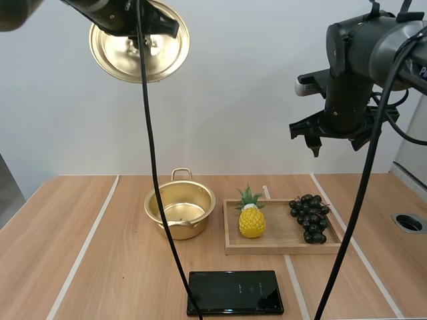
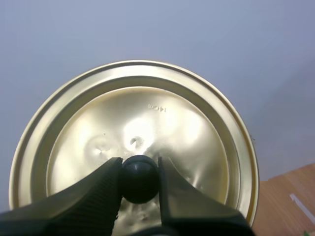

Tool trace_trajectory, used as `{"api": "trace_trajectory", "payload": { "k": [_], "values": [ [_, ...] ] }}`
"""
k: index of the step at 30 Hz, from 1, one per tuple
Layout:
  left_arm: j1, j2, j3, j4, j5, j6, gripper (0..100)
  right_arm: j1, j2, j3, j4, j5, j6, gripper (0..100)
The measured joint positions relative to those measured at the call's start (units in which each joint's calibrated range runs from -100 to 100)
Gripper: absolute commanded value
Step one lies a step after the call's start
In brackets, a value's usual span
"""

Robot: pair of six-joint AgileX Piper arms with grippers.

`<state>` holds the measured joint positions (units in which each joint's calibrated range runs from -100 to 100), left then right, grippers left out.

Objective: Open the pot, put the grape inside, and close it

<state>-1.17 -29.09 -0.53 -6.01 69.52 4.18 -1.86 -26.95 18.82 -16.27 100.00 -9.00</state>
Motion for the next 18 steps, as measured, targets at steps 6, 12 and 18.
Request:
{"api": "trace_trajectory", "payload": {
  "k": [6,12,18],
  "values": [
    [0.00,-5.93,-5.16,0.23,-0.43,-0.70,0,0.00,0.00,0.82,0.00,-1.04,0.00,100],
    [0.00,-10.46,-13.57,1.11,-2.64,-0.97,0,0.00,0.00,5.09,0.00,-7.80,0.00,100],
    [0.00,-12.16,-23.35,4.43,-2.30,-3.53,0,0.00,0.00,10.83,0.00,-14.16,0.00,100]
  ]
}}
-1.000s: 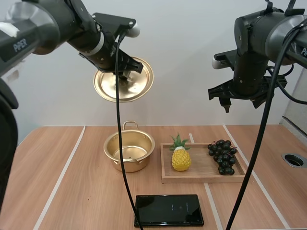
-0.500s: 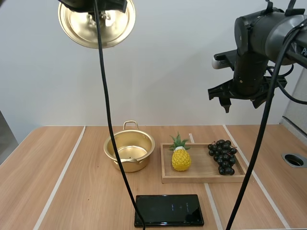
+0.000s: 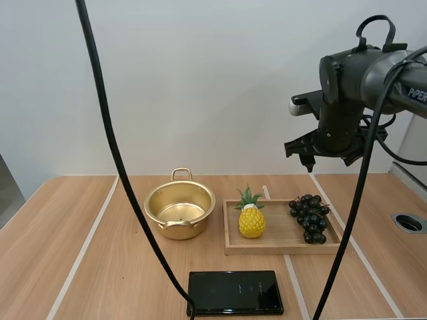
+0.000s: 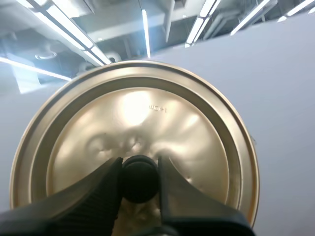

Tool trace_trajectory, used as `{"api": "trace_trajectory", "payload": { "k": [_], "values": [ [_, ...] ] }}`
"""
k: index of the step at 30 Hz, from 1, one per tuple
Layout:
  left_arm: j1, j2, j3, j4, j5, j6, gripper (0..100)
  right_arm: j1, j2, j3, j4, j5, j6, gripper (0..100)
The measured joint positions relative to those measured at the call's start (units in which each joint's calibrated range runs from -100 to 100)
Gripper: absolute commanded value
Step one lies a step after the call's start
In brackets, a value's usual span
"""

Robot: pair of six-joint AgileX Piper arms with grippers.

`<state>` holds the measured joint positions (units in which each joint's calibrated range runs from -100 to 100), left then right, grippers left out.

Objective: Open the pot, put the grape inside, and close it

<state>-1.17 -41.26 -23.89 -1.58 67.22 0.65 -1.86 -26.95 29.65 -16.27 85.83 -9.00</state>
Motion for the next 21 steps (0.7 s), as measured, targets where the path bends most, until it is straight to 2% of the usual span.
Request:
{"api": "trace_trajectory", "payload": {
  "k": [6,12,21],
  "values": [
    [0.00,0.02,-9.67,1.17,4.25,-0.63,0,0.00,0.26,1.52,0.00,-4.79,0.00,100],
    [0.00,0.02,-14.31,1.58,4.91,-0.72,0,0.00,0.89,1.52,0.00,-6.33,0.00,100],
    [0.00,-0.21,-21.32,1.58,7.54,-0.82,0,0.00,8.07,1.94,0.00,-8.37,0.00,100]
  ]
}}
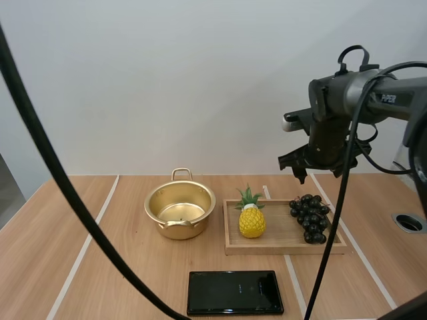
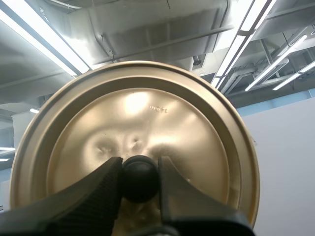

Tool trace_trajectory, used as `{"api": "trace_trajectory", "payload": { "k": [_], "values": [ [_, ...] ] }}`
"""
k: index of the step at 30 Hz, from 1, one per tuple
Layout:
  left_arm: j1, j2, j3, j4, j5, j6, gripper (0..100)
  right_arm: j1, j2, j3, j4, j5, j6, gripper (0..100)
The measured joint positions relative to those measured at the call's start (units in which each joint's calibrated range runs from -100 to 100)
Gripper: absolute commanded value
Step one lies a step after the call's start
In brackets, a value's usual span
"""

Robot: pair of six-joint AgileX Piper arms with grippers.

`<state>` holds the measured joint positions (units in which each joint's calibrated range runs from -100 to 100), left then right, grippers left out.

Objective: Open the pot, put the grape inside, and close it

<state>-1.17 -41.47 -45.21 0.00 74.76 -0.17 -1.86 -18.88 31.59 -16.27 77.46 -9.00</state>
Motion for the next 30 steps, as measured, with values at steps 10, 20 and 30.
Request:
{"api": "trace_trajectory", "payload": {
  "k": [10,20,30],
  "values": [
    [0.00,0.00,-0.14,0.00,2.78,-0.09,0,0.00,8.30,0.00,0.00,-0.19,1.70,100],
    [0.00,0.00,-0.14,0.00,4.03,-0.09,0,-1.44,13.68,0.13,0.00,-1.82,2.16,100],
    [0.00,0.00,-0.14,0.00,4.50,-0.09,0,-3.94,16.18,0.13,0.65,-4.48,2.24,100]
  ]
}}
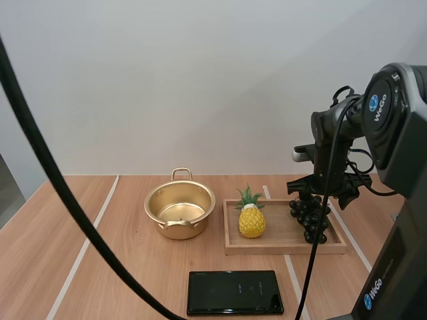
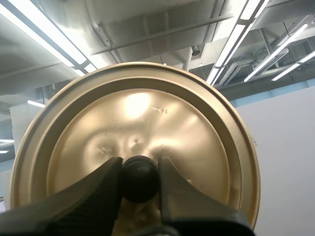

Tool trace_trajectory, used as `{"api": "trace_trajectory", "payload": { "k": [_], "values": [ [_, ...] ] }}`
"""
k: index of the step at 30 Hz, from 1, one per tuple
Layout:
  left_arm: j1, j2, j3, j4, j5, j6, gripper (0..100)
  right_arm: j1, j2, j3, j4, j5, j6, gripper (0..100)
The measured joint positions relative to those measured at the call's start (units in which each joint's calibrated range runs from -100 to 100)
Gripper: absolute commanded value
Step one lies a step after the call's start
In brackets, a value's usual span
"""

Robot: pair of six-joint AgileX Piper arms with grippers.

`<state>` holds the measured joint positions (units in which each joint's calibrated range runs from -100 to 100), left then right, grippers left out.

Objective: Open the pot, put the grape inside, and close it

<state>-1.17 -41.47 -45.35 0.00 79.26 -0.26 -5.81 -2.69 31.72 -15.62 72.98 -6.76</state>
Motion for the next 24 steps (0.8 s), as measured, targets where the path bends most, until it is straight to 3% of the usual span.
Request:
{"api": "trace_trajectory", "payload": {
  "k": [8,24],
  "values": [
    [0.00,0.00,0.00,0.00,1.14,0.00,0,0.00,0.00,0.00,5.01,-2.17,0.00,100],
    [0.00,0.00,0.00,0.00,4.00,0.00,0,0.00,3.32,0.00,5.45,-5.77,0.00,100]
  ]
}}
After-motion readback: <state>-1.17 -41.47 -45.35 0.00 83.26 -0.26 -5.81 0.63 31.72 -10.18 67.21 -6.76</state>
